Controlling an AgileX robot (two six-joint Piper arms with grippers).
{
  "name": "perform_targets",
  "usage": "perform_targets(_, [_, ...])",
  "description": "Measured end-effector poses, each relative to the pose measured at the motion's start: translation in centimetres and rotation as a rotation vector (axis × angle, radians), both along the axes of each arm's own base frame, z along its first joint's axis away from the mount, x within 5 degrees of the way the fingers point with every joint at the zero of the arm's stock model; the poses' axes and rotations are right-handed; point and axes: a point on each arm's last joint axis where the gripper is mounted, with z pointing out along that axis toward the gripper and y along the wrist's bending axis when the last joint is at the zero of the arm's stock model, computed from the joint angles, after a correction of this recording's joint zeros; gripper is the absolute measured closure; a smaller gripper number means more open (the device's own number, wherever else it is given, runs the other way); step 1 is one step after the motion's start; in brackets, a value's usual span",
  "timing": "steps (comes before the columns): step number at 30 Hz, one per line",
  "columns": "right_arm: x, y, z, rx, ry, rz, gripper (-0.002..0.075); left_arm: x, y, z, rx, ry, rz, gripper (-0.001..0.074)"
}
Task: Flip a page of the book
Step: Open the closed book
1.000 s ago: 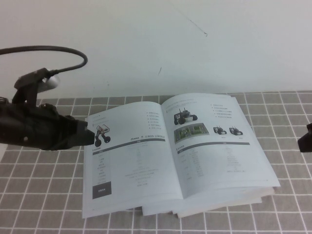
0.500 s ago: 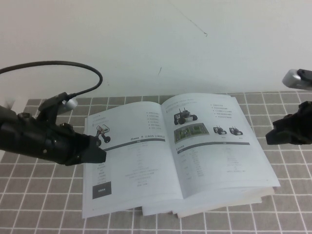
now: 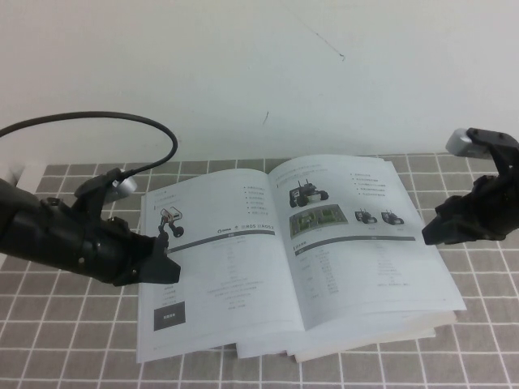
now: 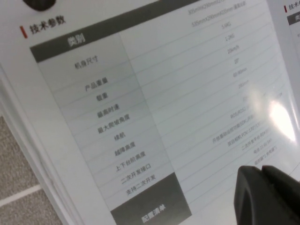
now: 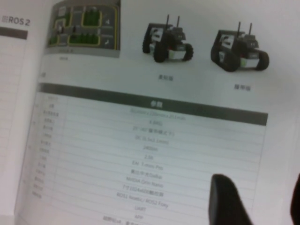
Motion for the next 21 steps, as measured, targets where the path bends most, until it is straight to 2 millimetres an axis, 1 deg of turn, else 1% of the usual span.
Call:
perform_targets(3, [0.1, -0.1, -0.9, -0.011, 0.023, 0.007, 0.0421, 0.1, 0.0, -0.2, 0.007, -0.007, -0.004, 0.0738])
perform_targets(8, [0.2, -0.1, -2.4, -0.018, 0.056, 0.018, 0.0421, 0.3, 0.0, -1.2, 0.008, 0.024, -0.003, 0.0738])
perform_targets(11, [0.2, -0.1, -3.0, -0.021, 0.069, 0.026, 0.0421, 0.4, 0.0, -1.9, 0.008, 0.046, -0.003, 0.0738])
perform_targets(19, [0.4, -0.1, -4.9, -0.027, 0.107, 0.04, 0.0421, 0.7, 0.0, -3.1, -0.007, 0.083, 0.01, 0.0738])
perform_targets(21, [0.5, 0.0, -5.0, -0.017, 0.103, 0.04, 0.0421, 0.7, -0.1, -3.2, -0.012, 0.087, 0.015, 0.0738])
